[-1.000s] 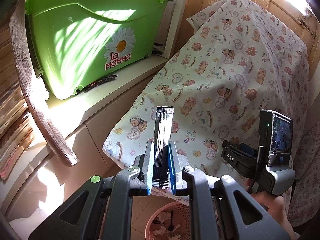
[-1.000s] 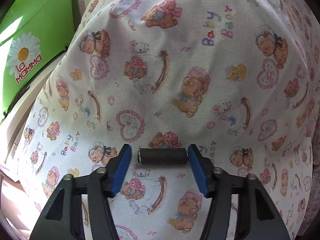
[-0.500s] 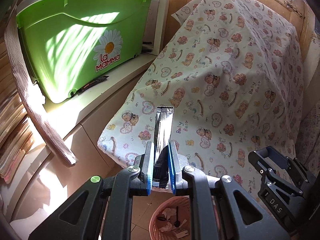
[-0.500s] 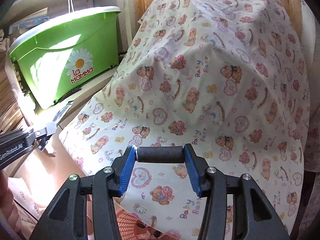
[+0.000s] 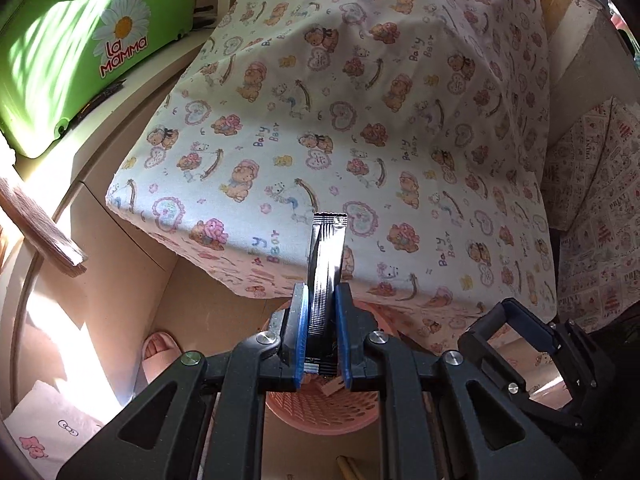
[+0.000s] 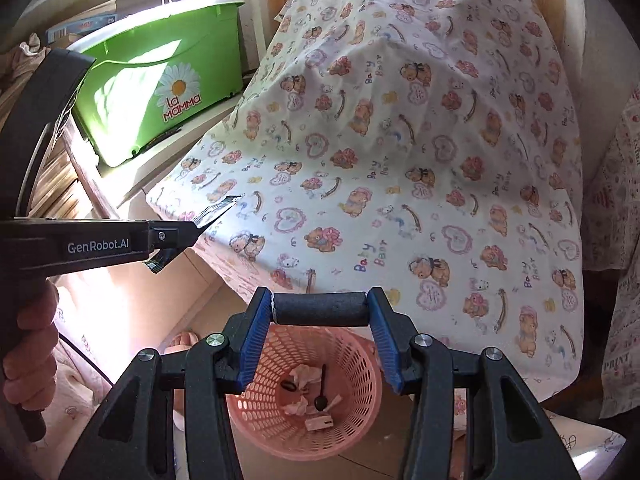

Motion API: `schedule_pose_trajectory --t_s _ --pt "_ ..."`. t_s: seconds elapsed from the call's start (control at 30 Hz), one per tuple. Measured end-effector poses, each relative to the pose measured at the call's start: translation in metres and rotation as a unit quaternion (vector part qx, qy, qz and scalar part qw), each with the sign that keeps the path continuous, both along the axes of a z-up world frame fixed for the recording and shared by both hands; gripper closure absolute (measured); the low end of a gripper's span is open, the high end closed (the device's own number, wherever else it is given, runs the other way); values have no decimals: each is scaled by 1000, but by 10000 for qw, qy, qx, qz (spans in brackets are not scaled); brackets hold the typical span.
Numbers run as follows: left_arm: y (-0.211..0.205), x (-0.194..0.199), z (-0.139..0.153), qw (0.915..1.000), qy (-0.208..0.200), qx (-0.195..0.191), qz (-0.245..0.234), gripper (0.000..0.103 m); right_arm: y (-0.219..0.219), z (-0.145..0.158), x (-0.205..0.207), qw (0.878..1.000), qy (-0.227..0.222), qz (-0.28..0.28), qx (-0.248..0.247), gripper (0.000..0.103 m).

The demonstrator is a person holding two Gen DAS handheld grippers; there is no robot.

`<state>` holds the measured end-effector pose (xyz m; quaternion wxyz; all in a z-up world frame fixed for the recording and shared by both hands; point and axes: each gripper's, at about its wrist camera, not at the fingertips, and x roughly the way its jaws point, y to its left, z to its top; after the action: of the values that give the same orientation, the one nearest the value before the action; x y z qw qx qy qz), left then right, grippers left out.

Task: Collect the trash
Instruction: 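Grasp the dark cylinder with the right tool and carry it toward the wastebasket, then open both tools over the pink wastebasket to drop the strip and cylinder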

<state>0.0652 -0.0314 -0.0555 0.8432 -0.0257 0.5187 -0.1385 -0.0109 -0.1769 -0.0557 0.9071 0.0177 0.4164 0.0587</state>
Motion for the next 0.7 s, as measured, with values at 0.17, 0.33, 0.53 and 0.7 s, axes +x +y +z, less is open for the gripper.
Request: schedule_pose_trajectory --t_s 0.17,0.33,0.53,0.7 --pt "1 -21 -19 9993 281 221 -72 91 1 -5 -5 9999 90 96 13 51" --pt "10 -27 -46 9975 685 150 48 91 6 -14 -8 9996 227 186 17 51" --pt "4 -13 -90 9902 1364 305 -19 91 17 -40 0 9975 639 283 -41 51" --pt "-3 -5 -119 9843 1733 324 -5 90 23 -68 10 9944 1027 250 -99 51"
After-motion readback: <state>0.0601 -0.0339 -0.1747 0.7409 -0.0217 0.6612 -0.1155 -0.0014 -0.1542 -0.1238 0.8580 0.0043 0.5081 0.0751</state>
